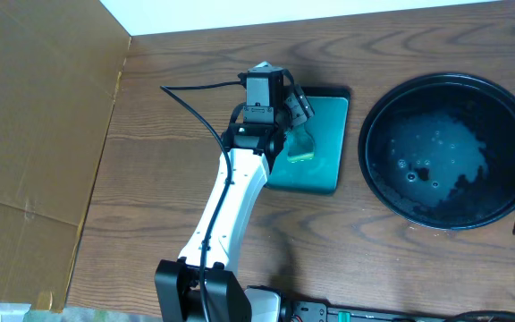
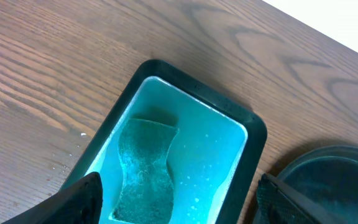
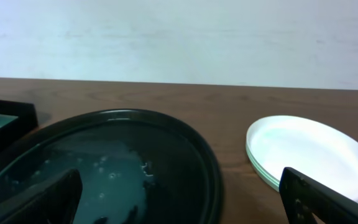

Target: Clean dirty plates on tray and stack at the side

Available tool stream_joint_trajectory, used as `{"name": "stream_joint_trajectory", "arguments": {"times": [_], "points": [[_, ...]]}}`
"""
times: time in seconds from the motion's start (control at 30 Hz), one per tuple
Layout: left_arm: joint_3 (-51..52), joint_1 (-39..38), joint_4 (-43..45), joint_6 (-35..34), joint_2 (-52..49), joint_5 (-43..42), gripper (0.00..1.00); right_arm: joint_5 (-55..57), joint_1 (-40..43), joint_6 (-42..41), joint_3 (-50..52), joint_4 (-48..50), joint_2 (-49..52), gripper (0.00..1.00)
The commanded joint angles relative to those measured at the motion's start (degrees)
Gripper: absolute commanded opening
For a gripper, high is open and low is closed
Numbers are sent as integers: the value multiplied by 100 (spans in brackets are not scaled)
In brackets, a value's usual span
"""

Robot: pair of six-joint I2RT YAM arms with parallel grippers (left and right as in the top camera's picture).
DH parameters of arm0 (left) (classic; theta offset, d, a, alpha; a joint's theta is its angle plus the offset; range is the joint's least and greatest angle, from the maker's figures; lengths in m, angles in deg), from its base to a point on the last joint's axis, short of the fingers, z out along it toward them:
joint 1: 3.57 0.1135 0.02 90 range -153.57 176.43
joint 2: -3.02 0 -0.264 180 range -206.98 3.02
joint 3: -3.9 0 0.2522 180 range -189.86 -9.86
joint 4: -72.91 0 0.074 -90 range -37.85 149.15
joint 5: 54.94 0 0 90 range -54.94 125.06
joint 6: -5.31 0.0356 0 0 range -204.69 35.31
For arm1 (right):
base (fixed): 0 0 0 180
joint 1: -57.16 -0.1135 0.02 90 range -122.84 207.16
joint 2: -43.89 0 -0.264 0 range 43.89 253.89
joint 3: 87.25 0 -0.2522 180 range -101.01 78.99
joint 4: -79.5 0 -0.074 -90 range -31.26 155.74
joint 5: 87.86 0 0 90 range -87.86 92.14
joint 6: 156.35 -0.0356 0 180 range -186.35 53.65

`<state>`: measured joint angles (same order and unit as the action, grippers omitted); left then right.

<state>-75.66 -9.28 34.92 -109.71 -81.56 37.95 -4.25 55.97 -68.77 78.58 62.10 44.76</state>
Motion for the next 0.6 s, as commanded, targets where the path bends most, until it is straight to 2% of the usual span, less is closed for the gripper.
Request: {"name": "stream_joint_trajectory", "arguments": {"times": [0.0,0.57], "points": [[33,2,-17,81,-9,9,80,210,-35,258,9,-46,-57,99],[33,2,-17,81,-9,9,80,273,-15,442,9,-44,-55,99]]}}
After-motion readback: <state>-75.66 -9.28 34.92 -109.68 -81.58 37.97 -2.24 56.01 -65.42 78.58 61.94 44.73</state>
